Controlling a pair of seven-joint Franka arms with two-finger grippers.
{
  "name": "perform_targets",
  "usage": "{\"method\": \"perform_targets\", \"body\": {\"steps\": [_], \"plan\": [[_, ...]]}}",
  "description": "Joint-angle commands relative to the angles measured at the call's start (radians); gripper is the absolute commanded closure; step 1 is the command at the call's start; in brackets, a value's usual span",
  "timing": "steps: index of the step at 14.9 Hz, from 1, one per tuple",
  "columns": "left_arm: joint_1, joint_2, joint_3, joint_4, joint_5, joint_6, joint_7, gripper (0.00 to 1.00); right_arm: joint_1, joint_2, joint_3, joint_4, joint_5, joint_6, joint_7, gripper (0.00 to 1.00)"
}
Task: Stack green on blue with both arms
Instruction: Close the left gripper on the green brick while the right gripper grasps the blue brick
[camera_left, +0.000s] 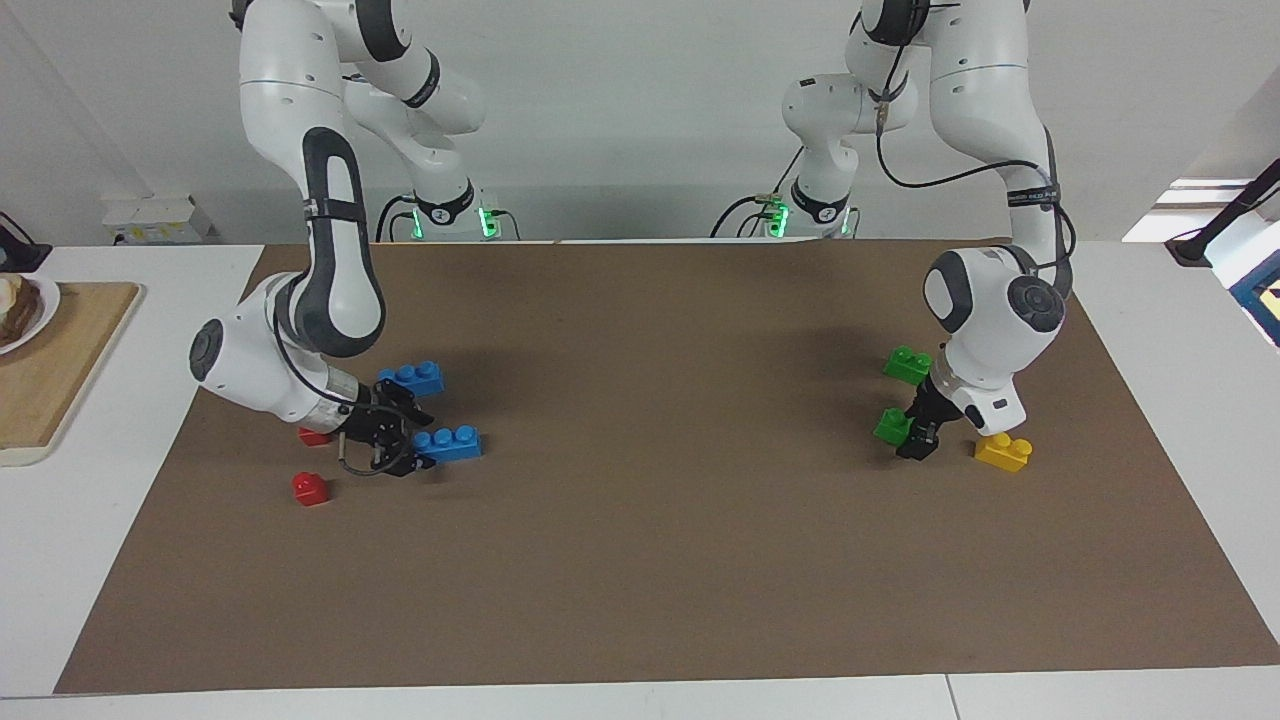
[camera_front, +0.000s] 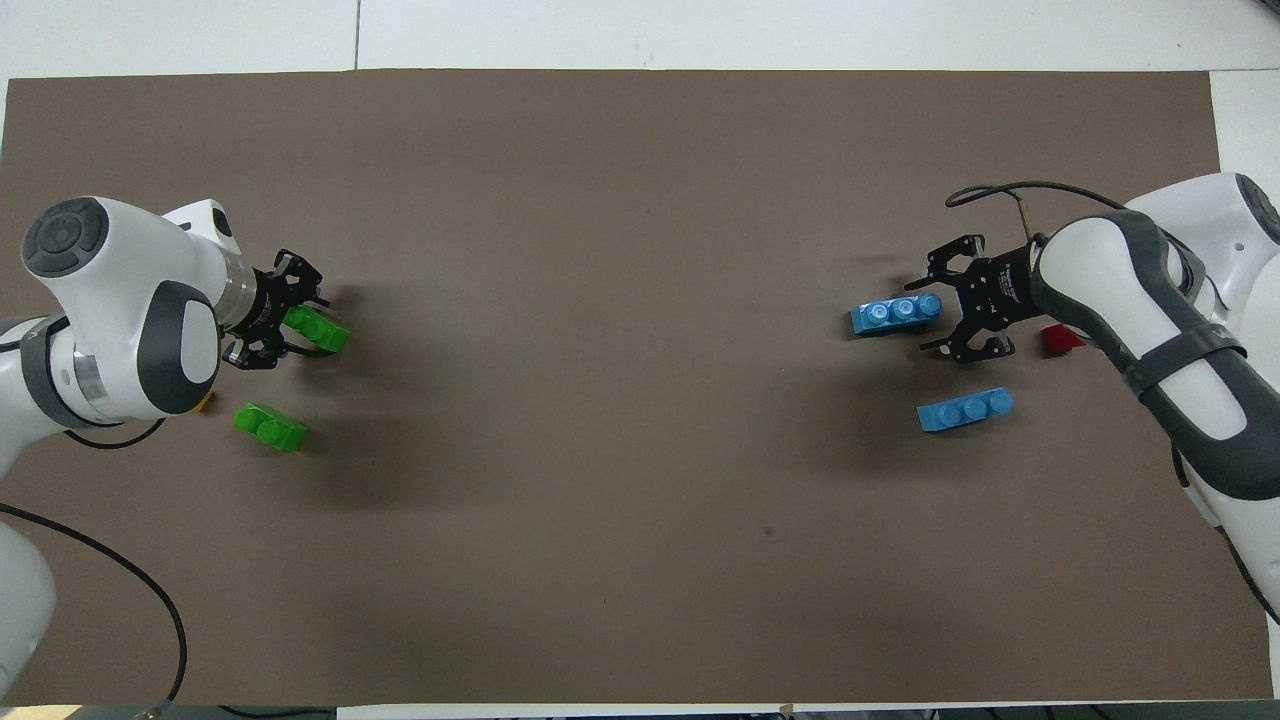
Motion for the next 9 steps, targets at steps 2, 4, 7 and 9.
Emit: {"method": "perform_targets", "body": {"steps": [2, 4, 7, 9], "plan": [[-0.026, -0.005, 0.006, -0.013, -0.006, 0.021, 0.025, 1.00, -0.010, -0.003, 0.002, -0.014, 0.042, 0.023, -0.036, 0.23], [-0.024, -0.005, 0.006, -0.011, -0.006, 0.015, 0.034, 1.00, -0.015, -0.003, 0.002, -0.016, 0.042, 0.025, -0.036, 0.22], [-0.024, -0.015, 0.006, 0.009, -0.006, -0.014, 0.031, 1.00, -0.016, -0.003, 0.002, -0.017, 0.042, 0.030, -0.037, 0.22], [-0.024, -0.033, 0.008, 0.048, -0.006, -0.072, 0.026, 1.00, -0.016, -0.003, 0.001, -0.019, 0.042, 0.030, -0.037, 0.23]]}}
